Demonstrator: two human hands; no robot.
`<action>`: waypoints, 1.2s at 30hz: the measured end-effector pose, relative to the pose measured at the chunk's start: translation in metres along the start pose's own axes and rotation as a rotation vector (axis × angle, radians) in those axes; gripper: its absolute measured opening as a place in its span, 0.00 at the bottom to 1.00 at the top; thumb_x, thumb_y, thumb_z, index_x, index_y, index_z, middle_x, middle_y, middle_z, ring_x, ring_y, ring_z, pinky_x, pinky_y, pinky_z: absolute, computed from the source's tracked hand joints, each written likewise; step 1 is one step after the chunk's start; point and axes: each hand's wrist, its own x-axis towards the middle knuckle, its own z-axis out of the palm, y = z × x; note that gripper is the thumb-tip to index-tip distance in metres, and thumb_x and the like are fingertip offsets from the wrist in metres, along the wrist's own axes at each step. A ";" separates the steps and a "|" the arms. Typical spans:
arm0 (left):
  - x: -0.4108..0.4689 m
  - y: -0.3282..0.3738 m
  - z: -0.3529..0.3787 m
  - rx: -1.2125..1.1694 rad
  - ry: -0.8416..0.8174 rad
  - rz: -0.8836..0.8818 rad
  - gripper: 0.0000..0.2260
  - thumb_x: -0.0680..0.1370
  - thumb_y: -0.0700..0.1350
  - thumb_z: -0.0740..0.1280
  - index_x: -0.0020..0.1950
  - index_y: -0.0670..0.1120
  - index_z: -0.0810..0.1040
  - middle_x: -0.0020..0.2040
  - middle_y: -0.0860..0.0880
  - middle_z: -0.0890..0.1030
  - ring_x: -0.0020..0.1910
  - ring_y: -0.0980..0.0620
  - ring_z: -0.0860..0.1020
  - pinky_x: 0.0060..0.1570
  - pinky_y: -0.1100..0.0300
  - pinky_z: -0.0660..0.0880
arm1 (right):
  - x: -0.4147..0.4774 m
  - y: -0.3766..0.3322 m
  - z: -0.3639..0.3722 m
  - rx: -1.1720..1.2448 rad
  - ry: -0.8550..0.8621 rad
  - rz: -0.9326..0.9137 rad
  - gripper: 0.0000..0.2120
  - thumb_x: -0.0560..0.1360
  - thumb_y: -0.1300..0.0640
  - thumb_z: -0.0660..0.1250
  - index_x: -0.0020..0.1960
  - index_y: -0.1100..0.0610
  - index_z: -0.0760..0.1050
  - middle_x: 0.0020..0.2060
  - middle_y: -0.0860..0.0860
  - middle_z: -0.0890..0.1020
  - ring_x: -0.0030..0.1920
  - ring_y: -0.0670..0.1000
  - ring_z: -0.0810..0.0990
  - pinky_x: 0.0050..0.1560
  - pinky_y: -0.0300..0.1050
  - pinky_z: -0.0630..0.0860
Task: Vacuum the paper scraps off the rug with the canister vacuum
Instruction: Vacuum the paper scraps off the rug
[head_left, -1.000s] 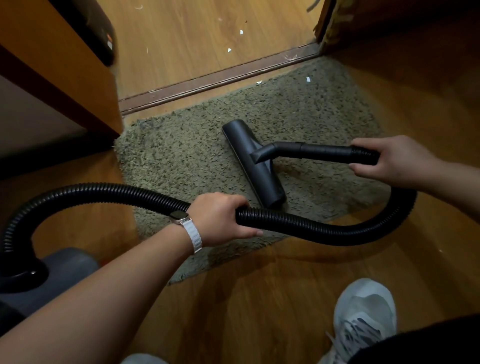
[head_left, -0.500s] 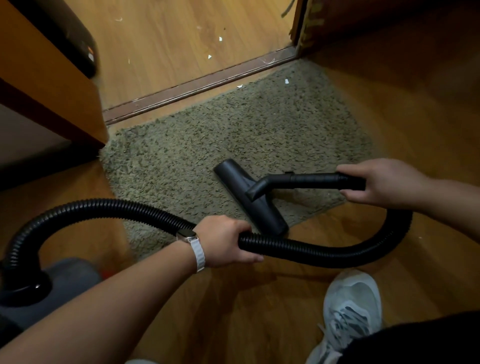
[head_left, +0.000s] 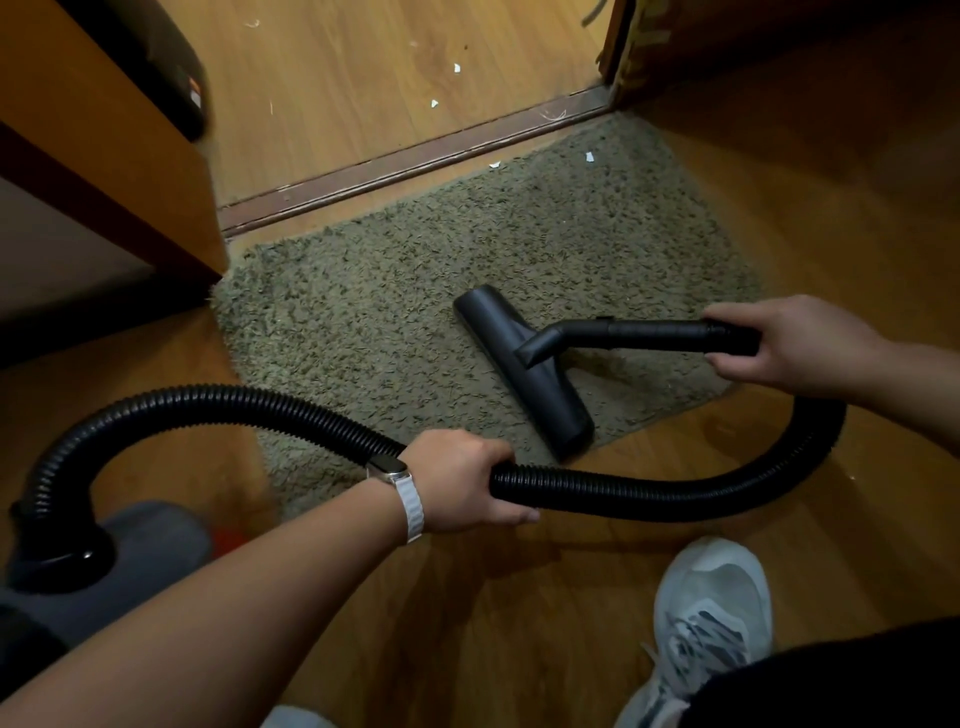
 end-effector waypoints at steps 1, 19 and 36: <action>0.000 0.000 -0.001 -0.006 0.003 -0.005 0.27 0.69 0.74 0.62 0.52 0.53 0.77 0.40 0.54 0.80 0.41 0.52 0.80 0.41 0.57 0.77 | 0.000 0.001 -0.001 0.014 0.003 0.037 0.27 0.75 0.44 0.70 0.73 0.45 0.71 0.38 0.48 0.80 0.32 0.49 0.76 0.30 0.47 0.71; 0.023 -0.028 -0.024 -0.115 0.193 -0.114 0.25 0.67 0.74 0.63 0.48 0.54 0.77 0.34 0.56 0.77 0.34 0.57 0.77 0.33 0.61 0.74 | 0.036 0.020 -0.005 0.340 0.214 0.319 0.20 0.79 0.45 0.66 0.68 0.50 0.73 0.44 0.55 0.80 0.41 0.60 0.80 0.47 0.60 0.80; 0.054 -0.058 -0.077 -0.295 0.405 -0.352 0.24 0.66 0.71 0.69 0.46 0.52 0.80 0.34 0.55 0.78 0.34 0.56 0.76 0.34 0.57 0.74 | 0.133 -0.008 -0.039 0.312 0.222 0.231 0.17 0.79 0.44 0.65 0.64 0.50 0.74 0.47 0.54 0.79 0.44 0.58 0.79 0.47 0.56 0.78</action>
